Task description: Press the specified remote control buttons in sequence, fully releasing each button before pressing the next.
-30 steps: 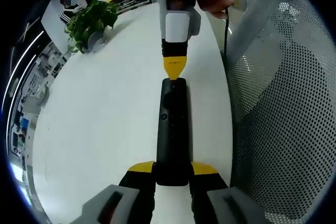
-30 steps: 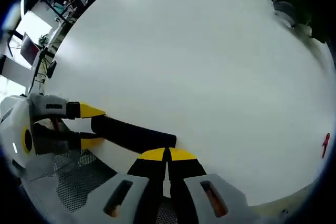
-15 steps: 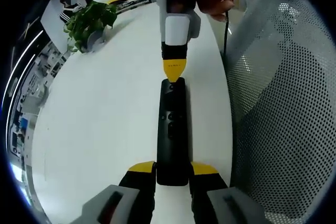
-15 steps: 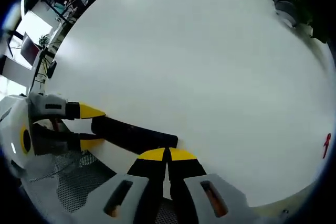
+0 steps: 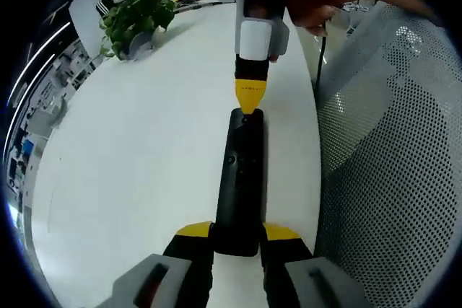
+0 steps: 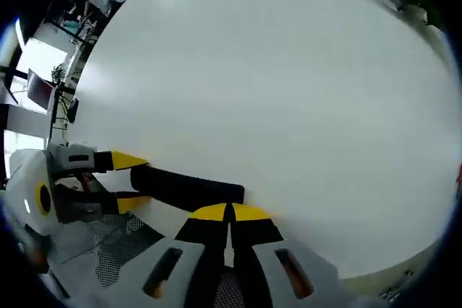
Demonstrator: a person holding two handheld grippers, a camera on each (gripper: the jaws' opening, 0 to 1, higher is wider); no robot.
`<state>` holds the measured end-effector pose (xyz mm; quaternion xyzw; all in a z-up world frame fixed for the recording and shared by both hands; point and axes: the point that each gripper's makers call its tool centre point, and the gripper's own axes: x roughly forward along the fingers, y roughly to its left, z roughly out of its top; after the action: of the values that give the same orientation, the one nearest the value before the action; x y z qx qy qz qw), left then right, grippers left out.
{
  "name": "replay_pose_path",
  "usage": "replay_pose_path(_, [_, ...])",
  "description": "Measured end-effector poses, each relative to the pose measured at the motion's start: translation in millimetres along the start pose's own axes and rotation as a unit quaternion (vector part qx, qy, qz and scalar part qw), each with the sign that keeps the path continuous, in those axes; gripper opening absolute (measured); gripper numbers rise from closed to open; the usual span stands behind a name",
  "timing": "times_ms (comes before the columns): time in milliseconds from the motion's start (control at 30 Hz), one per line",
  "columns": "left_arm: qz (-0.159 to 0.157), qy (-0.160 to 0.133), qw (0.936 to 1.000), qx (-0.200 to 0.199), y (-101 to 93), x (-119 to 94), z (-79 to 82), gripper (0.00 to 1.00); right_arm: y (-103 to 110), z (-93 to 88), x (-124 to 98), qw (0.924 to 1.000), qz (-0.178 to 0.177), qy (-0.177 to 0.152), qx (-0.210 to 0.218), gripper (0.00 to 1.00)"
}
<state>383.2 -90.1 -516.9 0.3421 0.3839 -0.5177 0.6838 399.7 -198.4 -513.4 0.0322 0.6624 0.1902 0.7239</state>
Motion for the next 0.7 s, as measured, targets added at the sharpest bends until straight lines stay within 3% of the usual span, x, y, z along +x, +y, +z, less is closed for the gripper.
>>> replay_pose_path(100, [-0.005, -0.004, 0.9999, -0.011, 0.5, 0.5, 0.4, 0.25, -1.6, 2.2, 1.0, 0.9981, -0.04, 0.002, -0.048, 0.0])
replay_pose_path(167, [-0.01, -0.008, 0.9997, -0.019, 0.8, 0.9, 0.4, 0.25, 0.0, 2.4, 1.7, 0.9974, -0.049, 0.0, -0.052, 0.0])
replay_pose_path(433, [-0.013, -0.021, 0.9995, -0.018, -0.2, 0.8, 1.1, 0.25, -1.7, 1.3, 0.1, 0.9984, -0.024, -0.02, -0.048, 0.0])
replay_pose_path(700, [-0.014, -0.034, 0.9991, -0.02, -0.9, 0.6, 1.7, 0.24, 0.2, 1.8, -0.7, 0.9972, -0.029, -0.025, -0.065, 0.0])
